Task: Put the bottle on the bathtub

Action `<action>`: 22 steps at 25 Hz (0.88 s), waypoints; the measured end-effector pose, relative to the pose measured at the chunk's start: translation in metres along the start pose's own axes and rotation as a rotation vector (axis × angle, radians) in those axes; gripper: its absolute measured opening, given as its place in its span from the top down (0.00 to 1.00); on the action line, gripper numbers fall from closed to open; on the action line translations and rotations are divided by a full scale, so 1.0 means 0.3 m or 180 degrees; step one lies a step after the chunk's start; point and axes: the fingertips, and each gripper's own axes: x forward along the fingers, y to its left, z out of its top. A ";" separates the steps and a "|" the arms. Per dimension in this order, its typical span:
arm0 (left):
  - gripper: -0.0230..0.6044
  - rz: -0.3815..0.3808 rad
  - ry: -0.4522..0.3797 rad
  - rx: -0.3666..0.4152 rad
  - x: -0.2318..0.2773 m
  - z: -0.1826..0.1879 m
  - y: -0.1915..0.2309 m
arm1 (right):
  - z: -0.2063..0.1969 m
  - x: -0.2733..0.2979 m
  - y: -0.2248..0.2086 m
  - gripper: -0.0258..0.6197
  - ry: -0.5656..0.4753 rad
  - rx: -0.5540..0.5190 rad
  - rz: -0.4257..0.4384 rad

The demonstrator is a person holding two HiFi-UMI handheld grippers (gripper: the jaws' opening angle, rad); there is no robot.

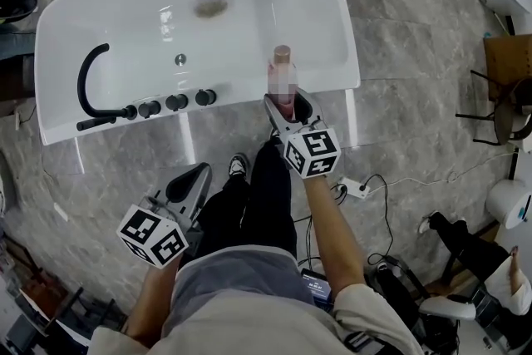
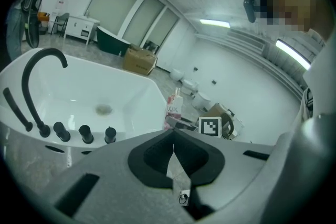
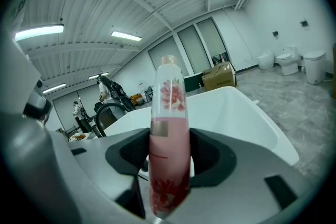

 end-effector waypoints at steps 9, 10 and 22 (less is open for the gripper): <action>0.95 0.0094 0.0144 -0.0053 -0.007 -0.063 0.069 | -0.081 0.128 -0.061 0.62 0.0026 -0.0052 -0.0165; 0.95 0.0104 0.0156 -0.0059 -0.008 -0.066 0.077 | -0.090 0.140 -0.069 0.62 0.0036 -0.0045 -0.0187; 0.95 0.0106 0.0237 -0.0091 0.018 -0.105 0.109 | -0.158 0.224 -0.155 0.62 0.0111 -0.0034 -0.0397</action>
